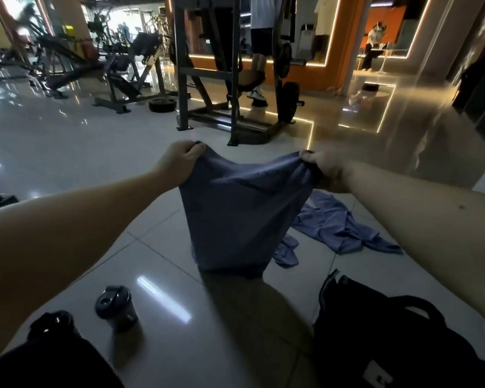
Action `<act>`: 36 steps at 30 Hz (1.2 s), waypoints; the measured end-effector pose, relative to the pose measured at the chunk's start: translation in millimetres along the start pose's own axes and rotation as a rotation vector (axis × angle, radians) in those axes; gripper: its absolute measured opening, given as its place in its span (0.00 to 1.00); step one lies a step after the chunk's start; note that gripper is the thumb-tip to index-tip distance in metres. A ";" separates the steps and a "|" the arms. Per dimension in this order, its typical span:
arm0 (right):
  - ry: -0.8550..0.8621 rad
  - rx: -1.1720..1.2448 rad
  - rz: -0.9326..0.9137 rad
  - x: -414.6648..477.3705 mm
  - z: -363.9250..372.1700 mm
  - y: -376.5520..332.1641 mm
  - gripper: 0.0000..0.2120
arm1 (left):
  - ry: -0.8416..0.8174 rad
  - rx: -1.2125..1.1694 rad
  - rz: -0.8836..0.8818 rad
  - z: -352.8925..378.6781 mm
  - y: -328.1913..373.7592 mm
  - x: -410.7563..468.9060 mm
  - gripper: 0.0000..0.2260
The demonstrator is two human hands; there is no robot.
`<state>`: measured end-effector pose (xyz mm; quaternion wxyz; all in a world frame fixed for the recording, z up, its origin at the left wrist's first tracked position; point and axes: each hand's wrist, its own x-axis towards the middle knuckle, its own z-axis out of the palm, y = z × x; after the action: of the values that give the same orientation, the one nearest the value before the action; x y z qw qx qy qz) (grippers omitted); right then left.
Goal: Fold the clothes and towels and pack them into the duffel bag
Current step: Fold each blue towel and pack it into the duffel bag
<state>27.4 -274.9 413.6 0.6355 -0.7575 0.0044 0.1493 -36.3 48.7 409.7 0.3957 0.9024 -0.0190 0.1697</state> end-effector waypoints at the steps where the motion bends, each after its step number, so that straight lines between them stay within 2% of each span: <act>1: -0.023 -0.030 0.039 1.5 -0.7 14.4 0.19 | -0.054 0.004 -0.023 4.8 -11.6 -6.9 0.16; 9: -0.152 -0.323 0.194 20.4 0.3 128.3 0.16 | -0.383 -0.019 -0.260 69.8 -103.2 -67.9 0.12; 14: -0.477 -0.490 0.440 20.9 10.9 176.7 0.13 | -0.682 -0.114 -0.471 112.4 -144.7 -115.3 0.05; 16: -0.585 -0.589 0.510 26.6 17.7 197.3 0.12 | -0.803 -0.070 -0.499 124.6 -160.9 -129.7 0.08; 19: -0.623 -0.682 0.530 43.1 32.1 230.5 0.09 | -0.899 -0.041 -0.518 140.2 -180.4 -138.3 0.23; 21: -0.604 -0.723 0.504 59.3 40.8 250.6 0.08 | -0.951 0.001 -0.512 149.2 -192.0 -135.3 0.20; 24: -0.583 -0.736 0.462 90.4 52.5 276.1 0.09 | -0.944 0.028 -0.580 159.8 -219.2 -118.9 0.07; 27: -0.509 -0.720 0.390 123.6 60.8 296.9 0.08 | -0.857 0.027 -0.602 169.2 -251.2 -98.8 0.08; 31: -0.345 -0.683 0.215 165.3 73.1 317.1 0.11 | -0.698 0.083 -0.478 180.1 -286.5 -72.7 0.02; 33: -0.266 -0.681 0.127 185.9 80.8 328.3 0.07 | -0.623 0.167 -0.383 187.2 -309.0 -60.1 0.04; 36: -0.208 -0.683 0.114 213.5 94.2 351.8 0.05 | -0.556 0.346 -0.271 204.3 -341.7 -45.1 0.02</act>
<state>141.4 -212.7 11.9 0.3334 -0.9054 -0.0682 0.2539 38.4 131.4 24.9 0.2356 0.9620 0.0231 -0.1359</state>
